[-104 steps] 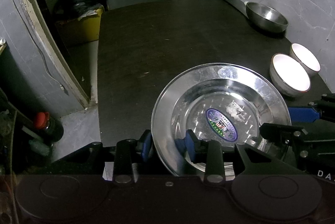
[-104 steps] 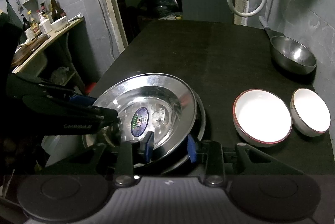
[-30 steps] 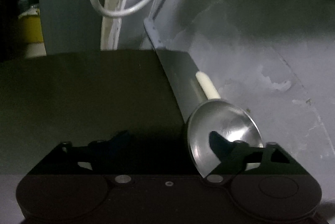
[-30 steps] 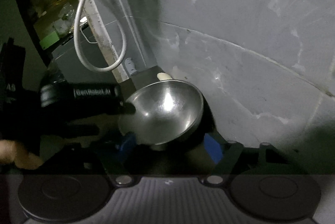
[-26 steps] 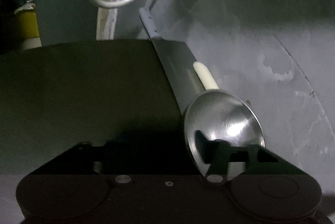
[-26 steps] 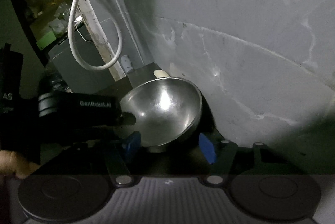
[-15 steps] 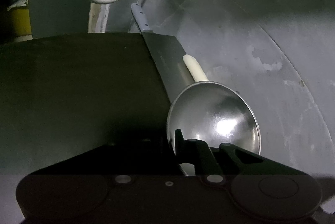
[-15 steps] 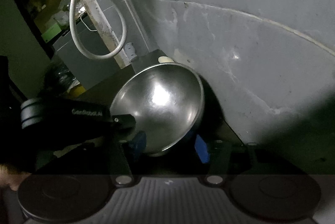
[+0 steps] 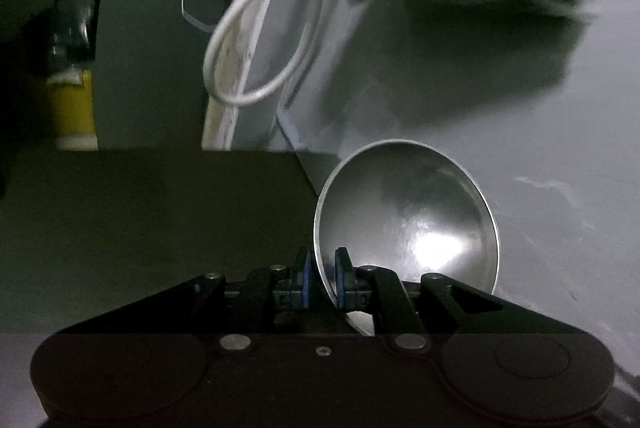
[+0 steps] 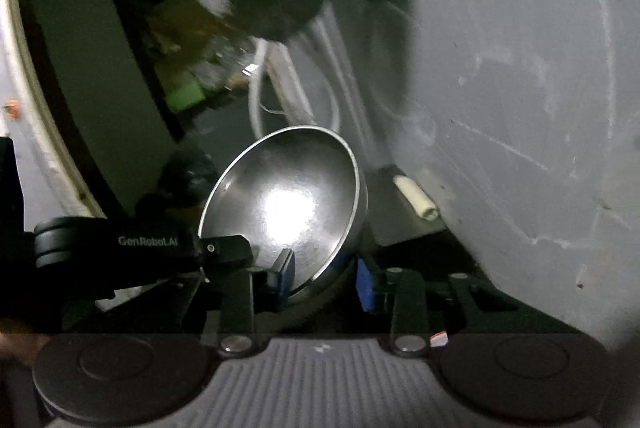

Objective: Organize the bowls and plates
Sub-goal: 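Lift the steel bowl with the left tool and carry it beside the plates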

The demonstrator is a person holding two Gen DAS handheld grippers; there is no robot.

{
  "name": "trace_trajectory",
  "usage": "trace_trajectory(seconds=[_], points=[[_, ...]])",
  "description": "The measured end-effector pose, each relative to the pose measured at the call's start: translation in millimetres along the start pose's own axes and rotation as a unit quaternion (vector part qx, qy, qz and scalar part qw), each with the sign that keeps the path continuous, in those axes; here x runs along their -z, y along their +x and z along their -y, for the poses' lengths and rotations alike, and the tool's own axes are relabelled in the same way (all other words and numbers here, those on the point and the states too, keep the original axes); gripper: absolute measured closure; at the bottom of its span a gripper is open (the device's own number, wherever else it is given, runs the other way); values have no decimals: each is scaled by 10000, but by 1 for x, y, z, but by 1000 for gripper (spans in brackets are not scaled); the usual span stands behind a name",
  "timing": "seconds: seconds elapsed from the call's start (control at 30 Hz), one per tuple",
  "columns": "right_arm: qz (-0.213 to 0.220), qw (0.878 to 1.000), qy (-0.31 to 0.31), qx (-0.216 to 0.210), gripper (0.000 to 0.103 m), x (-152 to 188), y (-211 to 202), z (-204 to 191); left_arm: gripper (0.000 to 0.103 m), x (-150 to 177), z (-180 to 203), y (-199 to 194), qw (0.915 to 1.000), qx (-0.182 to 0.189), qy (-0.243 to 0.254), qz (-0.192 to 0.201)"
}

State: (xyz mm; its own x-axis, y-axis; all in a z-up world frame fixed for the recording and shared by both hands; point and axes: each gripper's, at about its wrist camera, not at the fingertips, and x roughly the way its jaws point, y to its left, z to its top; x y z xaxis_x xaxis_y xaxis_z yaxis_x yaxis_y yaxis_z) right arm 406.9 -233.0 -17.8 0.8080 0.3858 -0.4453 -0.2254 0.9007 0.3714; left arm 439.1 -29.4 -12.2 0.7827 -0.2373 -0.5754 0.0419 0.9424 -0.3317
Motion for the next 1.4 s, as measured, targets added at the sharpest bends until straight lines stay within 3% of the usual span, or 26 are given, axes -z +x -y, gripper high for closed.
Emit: trace_trajectory(seconds=[0.2, 0.37, 0.67, 0.93, 1.07, 1.4], points=[[88, 9990, -407, -181, 69, 19, -60, -27, 89, 32, 1, -75, 9996, 161, 129, 167], [-117, 9969, -743, -208, 69, 45, -107, -61, 86, 77, -9, -134, 9994, 291, 204, -16], [-548, 9894, -1334, -167, 70, 110, -185, -116, 84, 158, -41, -212, 9965, 503, -282, -604], [-1405, 9813, -1316, -33, 69, 169, -221, -132, 82, 221, -62, -245, 9867, 660, -347, -1441], [-1829, 9749, -1271, 52, 69, 187, -221, -137, 83, 230, -71, -249, 9823, 670, -446, -1690], [-2318, 9613, -1488, -35, 70, 205, -213, -153, 83, 250, -84, -252, 9725, 309, -588, -2234]])
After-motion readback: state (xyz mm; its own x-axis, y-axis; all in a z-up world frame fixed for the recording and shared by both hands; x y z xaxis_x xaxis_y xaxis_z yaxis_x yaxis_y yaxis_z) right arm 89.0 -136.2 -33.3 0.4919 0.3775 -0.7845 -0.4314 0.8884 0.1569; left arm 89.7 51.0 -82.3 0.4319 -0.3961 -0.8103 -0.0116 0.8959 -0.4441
